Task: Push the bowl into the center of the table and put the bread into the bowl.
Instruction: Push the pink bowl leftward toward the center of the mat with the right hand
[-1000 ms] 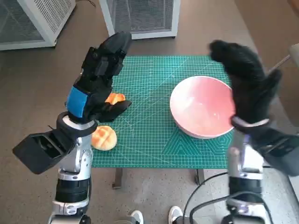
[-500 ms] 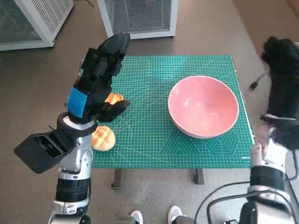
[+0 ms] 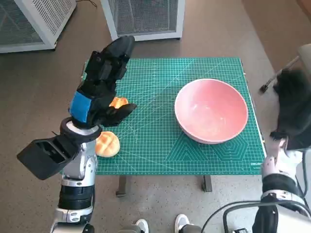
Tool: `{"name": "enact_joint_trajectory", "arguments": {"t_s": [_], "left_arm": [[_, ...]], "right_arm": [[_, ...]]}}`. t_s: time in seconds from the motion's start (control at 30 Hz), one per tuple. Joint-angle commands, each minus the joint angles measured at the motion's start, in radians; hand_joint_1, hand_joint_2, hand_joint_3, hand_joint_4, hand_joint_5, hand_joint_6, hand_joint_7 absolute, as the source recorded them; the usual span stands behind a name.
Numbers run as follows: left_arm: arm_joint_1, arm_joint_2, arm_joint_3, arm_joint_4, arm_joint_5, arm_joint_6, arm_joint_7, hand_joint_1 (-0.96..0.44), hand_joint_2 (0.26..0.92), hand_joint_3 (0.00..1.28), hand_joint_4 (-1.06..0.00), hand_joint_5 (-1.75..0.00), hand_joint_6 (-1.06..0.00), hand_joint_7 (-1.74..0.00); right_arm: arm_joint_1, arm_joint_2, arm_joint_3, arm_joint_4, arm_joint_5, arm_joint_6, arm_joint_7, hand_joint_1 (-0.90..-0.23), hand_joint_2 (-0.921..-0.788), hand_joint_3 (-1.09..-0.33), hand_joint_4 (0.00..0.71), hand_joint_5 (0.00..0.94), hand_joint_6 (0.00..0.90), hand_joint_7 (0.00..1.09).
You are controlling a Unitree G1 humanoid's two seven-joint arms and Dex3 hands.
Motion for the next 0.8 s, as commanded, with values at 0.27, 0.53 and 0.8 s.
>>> {"name": "enact_joint_trajectory", "arguments": {"t_s": [0.27,0.53,0.8], "left_arm": [[-0.006,0.007,0.002,0.001,-0.009,-0.006,-0.009,-0.46,0.921,0.23,-0.13,-0.02,0.00,-0.58],[0.000,0.014,0.005,-0.009,-0.018,0.004,-0.016,-0.44,0.921,0.23,-0.13,-0.02,0.00,-0.58],[0.009,0.023,0.011,-0.014,-0.021,0.006,-0.020,-0.45,0.921,0.23,-0.13,-0.02,0.00,-0.58]], "right_arm": [[0.023,0.077,-0.025,0.052,0.012,0.121,-0.014,-0.413,-0.921,-0.674,0.084,0.001,0.004,0.46],[0.003,0.132,-0.033,0.055,0.012,0.155,-0.007,-0.421,-0.921,-0.687,0.094,0.005,0.000,0.45],[-0.016,0.176,-0.027,0.059,0.003,0.173,-0.012,-0.419,-0.921,-0.686,0.113,0.008,0.019,0.44]]}}
